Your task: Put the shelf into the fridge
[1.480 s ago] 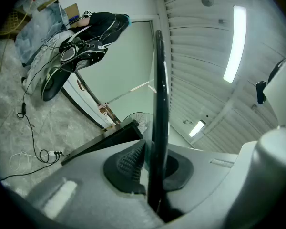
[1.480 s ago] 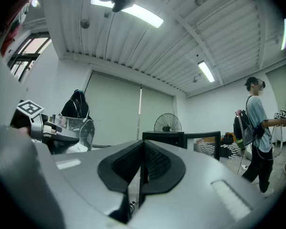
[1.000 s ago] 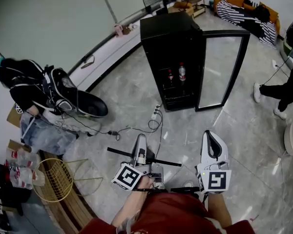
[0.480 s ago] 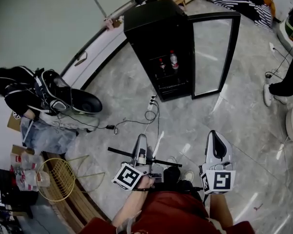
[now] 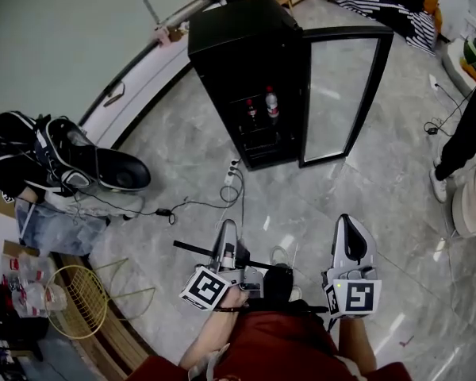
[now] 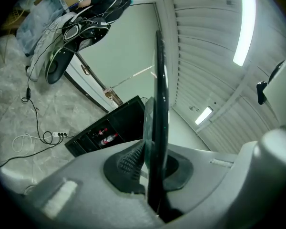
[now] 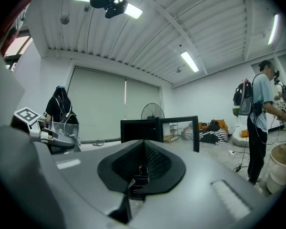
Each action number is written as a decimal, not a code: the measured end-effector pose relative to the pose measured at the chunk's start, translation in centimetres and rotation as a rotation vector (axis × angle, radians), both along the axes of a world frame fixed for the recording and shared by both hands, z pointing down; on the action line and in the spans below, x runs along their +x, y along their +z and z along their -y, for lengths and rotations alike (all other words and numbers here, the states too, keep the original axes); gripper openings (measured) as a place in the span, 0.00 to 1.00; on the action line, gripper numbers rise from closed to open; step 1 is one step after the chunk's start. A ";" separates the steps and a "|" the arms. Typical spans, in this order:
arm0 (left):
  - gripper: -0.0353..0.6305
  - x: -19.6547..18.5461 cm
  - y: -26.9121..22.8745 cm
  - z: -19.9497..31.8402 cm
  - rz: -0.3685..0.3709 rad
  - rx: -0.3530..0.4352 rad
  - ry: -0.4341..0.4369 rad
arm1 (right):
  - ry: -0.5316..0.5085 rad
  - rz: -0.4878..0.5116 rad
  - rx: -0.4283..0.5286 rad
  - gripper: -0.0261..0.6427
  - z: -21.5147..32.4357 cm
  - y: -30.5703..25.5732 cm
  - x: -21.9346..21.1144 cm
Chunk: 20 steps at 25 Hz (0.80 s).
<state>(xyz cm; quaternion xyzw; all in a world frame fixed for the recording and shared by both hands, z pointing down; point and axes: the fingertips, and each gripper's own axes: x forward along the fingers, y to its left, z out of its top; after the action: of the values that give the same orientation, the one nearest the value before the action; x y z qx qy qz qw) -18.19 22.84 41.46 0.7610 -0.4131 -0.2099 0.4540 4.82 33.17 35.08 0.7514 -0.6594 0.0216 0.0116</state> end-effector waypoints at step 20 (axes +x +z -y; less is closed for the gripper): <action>0.08 3.5 0.2 18.4 -0.047 -0.034 -0.041 | -0.083 -0.048 -0.013 0.04 20.6 -2.4 2.4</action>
<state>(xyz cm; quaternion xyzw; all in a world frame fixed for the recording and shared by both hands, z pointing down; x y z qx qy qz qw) -14.69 4.48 41.62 0.7395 -0.4211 -0.2302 0.4720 7.22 12.55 32.70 0.7237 -0.6892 0.0074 0.0332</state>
